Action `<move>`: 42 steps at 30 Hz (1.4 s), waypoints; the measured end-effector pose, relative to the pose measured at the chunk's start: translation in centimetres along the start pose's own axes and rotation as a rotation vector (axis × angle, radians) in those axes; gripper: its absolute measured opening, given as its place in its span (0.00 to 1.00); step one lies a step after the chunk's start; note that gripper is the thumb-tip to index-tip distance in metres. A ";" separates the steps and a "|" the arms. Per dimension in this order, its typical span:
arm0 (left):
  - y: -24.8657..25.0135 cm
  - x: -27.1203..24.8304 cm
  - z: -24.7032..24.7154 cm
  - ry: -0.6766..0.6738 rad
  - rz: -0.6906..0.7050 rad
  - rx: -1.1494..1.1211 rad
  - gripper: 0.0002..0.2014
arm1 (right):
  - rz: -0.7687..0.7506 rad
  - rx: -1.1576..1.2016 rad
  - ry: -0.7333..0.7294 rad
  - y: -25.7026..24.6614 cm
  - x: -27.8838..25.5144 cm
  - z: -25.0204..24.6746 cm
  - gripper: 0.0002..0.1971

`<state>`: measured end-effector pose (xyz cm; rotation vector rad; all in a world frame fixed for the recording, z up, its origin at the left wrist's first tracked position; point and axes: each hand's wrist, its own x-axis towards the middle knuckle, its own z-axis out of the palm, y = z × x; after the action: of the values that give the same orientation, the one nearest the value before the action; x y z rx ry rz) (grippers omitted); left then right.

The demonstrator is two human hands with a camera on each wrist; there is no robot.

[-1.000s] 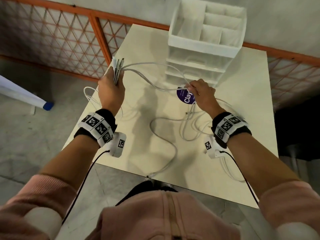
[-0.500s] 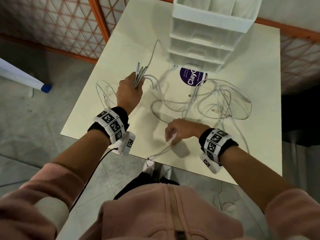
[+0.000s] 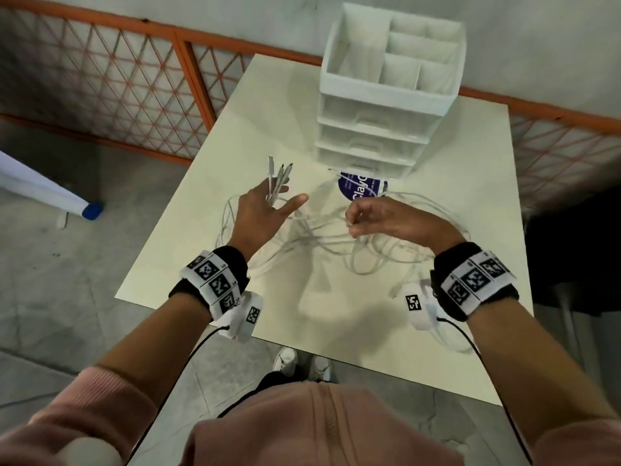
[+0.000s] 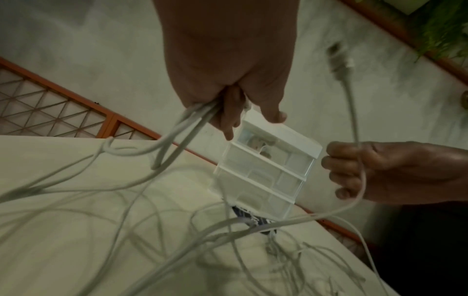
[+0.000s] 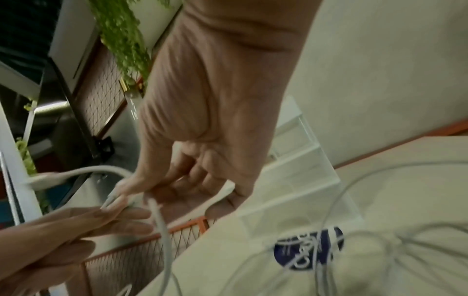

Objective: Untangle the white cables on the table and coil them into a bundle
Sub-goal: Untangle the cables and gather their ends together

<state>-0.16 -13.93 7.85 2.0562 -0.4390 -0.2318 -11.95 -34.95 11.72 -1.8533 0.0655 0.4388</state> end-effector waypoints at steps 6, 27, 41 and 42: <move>3.9 0.1 0.7 -0.074 -0.027 -0.396 0.19 | -0.086 0.135 0.237 -2.6 1.3 -0.4 0.06; 8.6 5.4 -5.3 0.262 0.126 -0.806 0.15 | 0.260 -0.331 0.065 4.9 -1.6 -2.4 0.20; 8.3 2.6 2.6 -0.400 0.364 -0.194 0.05 | -0.062 -0.273 0.278 -5.3 -1.9 -4.6 0.21; 8.2 3.0 2.4 -0.372 0.373 -0.157 0.08 | -0.047 -0.262 0.281 -5.0 -2.1 -4.8 0.21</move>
<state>0.02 -20.77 13.77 1.7391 -0.9887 -0.4098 -11.36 -38.12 18.17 -2.1609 0.1602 0.1561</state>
